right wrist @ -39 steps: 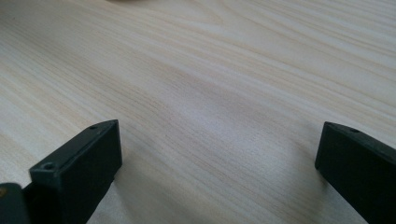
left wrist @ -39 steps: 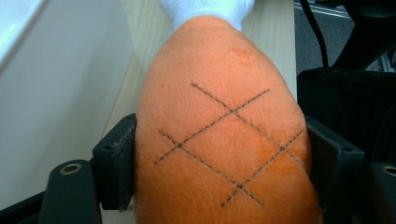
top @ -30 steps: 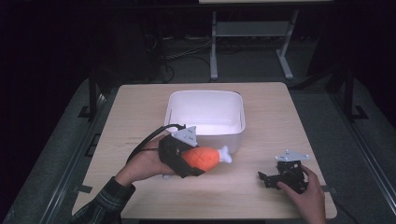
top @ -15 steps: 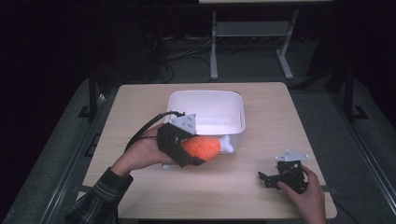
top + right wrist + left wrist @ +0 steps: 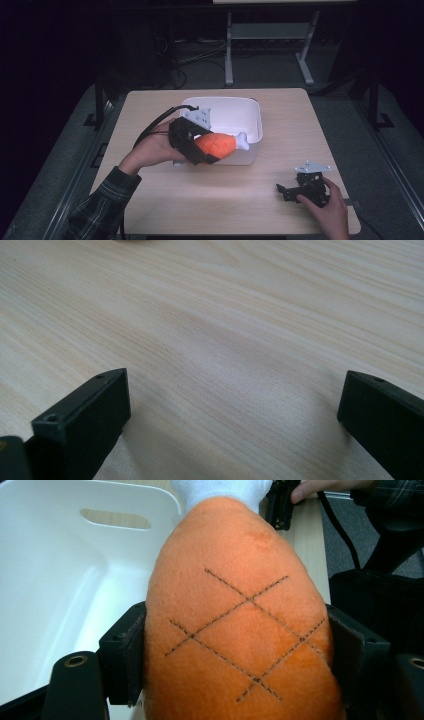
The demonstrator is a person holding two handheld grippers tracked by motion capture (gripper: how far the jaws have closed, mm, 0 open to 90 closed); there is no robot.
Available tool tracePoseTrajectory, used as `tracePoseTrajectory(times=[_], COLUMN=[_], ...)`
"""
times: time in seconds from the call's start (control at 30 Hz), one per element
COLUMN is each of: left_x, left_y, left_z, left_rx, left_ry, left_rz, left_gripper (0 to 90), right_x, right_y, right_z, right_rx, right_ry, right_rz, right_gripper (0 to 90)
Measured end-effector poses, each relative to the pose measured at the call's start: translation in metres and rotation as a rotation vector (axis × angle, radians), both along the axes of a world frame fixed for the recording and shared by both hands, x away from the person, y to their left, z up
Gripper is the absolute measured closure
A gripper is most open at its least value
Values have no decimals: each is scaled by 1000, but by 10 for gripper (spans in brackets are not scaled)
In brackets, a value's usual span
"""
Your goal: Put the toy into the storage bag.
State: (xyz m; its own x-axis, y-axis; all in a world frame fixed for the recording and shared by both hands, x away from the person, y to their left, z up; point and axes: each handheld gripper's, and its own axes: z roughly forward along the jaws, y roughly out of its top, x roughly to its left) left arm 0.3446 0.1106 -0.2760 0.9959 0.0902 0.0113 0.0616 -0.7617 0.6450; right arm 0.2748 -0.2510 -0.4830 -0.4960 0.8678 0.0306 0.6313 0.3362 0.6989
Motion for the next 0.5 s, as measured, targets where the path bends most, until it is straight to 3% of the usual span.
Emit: tracePoseTrajectory(times=[0.3,0.5], left_x=[19,30], left_y=[-3,-7], left_z=[13,14], left_rx=[16,34], left_ry=[-25,-45], left_rz=[-20,-48], left_gripper=[236,235], right_x=[0,0], right_y=[0,0], right_z=[0,0], right_rx=[0,0], right_ry=[0,0], right_rz=[0,0], right_gripper=[0,0])
